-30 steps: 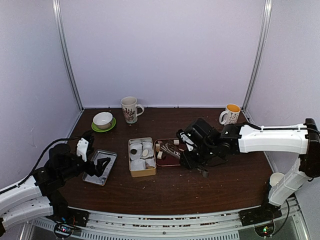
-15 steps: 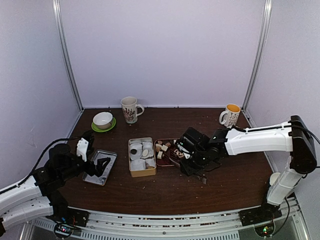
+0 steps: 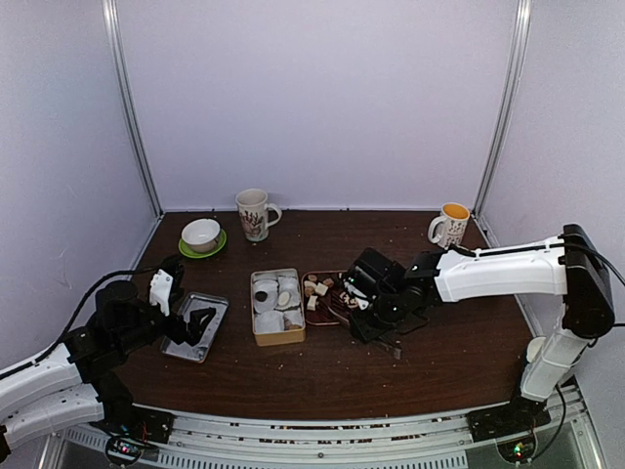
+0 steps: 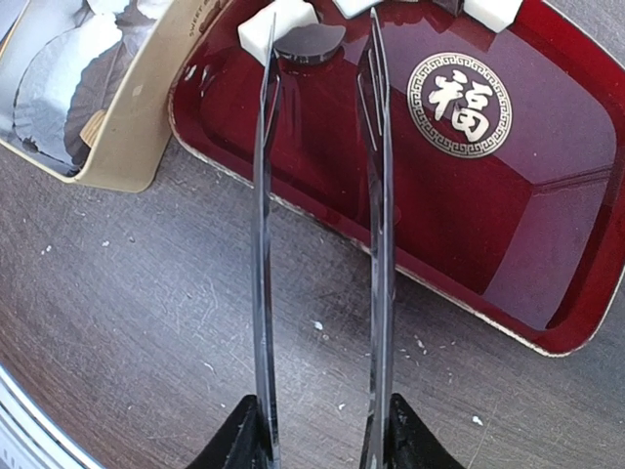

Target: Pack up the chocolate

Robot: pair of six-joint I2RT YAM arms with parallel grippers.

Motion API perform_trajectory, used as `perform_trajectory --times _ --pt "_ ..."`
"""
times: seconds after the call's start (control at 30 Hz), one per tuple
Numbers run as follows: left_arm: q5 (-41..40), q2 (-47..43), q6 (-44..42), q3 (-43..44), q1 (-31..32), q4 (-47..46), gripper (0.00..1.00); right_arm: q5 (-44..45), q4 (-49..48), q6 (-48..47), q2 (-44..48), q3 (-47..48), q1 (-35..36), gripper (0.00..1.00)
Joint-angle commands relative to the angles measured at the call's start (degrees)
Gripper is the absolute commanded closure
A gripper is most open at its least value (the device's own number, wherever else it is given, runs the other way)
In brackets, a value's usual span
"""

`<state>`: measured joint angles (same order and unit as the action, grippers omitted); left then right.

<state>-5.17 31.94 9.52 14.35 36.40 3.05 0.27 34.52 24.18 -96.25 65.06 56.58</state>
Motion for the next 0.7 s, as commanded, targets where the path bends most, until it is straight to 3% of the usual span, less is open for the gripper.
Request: perform_trajectory --times 0.0,0.67 --pt "0.2 0.0 -0.1 0.6 -0.3 -3.5 0.02 1.1 0.0 -0.4 -1.2 2.2 -0.4 0.59" --pt "0.2 0.4 -0.1 0.7 -0.2 -3.5 0.02 4.5 0.3 1.9 3.6 -2.3 -3.6 0.6"
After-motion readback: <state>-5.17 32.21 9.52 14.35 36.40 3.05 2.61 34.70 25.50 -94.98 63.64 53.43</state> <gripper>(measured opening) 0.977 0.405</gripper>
